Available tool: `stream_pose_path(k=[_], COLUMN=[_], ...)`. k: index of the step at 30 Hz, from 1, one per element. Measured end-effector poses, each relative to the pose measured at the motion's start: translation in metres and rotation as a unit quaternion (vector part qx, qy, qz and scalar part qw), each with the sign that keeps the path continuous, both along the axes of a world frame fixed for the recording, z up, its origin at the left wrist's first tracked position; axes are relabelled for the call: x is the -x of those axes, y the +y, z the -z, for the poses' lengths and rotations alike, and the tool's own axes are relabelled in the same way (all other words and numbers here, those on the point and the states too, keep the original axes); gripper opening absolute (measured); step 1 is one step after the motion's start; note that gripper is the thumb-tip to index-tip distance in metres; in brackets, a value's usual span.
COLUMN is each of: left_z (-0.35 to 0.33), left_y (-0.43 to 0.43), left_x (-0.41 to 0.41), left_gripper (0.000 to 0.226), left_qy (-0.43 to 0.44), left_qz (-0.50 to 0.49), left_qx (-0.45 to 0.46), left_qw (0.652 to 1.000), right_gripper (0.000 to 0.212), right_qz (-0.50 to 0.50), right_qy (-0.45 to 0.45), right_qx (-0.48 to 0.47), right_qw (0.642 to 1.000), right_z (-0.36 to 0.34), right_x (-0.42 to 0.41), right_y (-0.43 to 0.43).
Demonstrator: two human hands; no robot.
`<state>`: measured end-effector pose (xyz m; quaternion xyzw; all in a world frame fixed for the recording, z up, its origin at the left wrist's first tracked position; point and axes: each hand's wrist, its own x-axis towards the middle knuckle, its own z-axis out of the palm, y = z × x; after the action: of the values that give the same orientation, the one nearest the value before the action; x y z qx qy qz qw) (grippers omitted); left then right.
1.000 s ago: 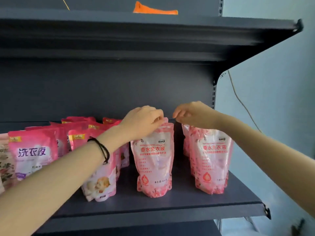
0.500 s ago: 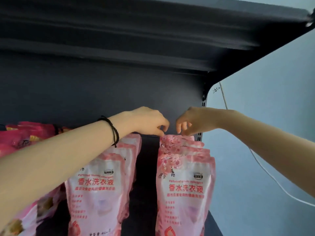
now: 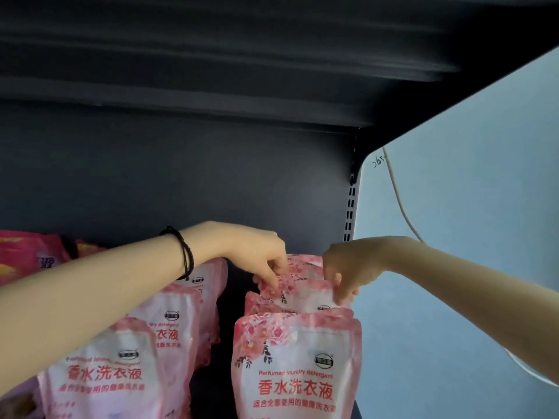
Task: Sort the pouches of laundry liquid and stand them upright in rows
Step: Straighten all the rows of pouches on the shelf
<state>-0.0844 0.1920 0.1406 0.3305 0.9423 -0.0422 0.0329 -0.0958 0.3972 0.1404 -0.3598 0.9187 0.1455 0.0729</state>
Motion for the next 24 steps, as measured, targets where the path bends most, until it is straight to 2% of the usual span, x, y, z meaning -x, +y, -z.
stream_pose_path(k=[5,12,16,18,21,24], left_z=[0.0,-0.006,-0.014,-0.019,-0.019,-0.008], left_y=[-0.014,-0.024,-0.022,-0.021,-0.016,-0.004], left_x=[-0.001,0.002,0.003,0.007,0.019,0.034], left_gripper=[0.025,0.023,0.034,0.027,0.023,0.03], left_qy=[-0.02,-0.053,-0.088,-0.02,0.142,0.154], left_qz=[-0.031,-0.051,-0.082,-0.055,-0.024,-0.021], left_qx=[0.006,0.004,-0.029,-0.041,0.012,0.046], left_qw=[0.999,0.997,0.992,0.997,0.989,0.987], right_gripper=[0.031,0.029,0.026,0.031,0.024,0.014], right_qz=[-0.012,-0.03,-0.015,0.01,0.043,0.089], right_qy=[0.015,-0.002,-0.011,-0.004,0.104,0.153], right_qx=[0.029,0.068,0.084,0.109,0.091,-0.01], right_qw=[0.999,0.997,0.996,0.994,0.99,0.984], right_z=[0.0,0.008,-0.007,-0.018,-0.025,-0.014], right_x=[0.007,0.009,0.005,0.005,0.013,0.023], right_y=[-0.011,-0.015,-0.008,-0.001,0.01,0.014])
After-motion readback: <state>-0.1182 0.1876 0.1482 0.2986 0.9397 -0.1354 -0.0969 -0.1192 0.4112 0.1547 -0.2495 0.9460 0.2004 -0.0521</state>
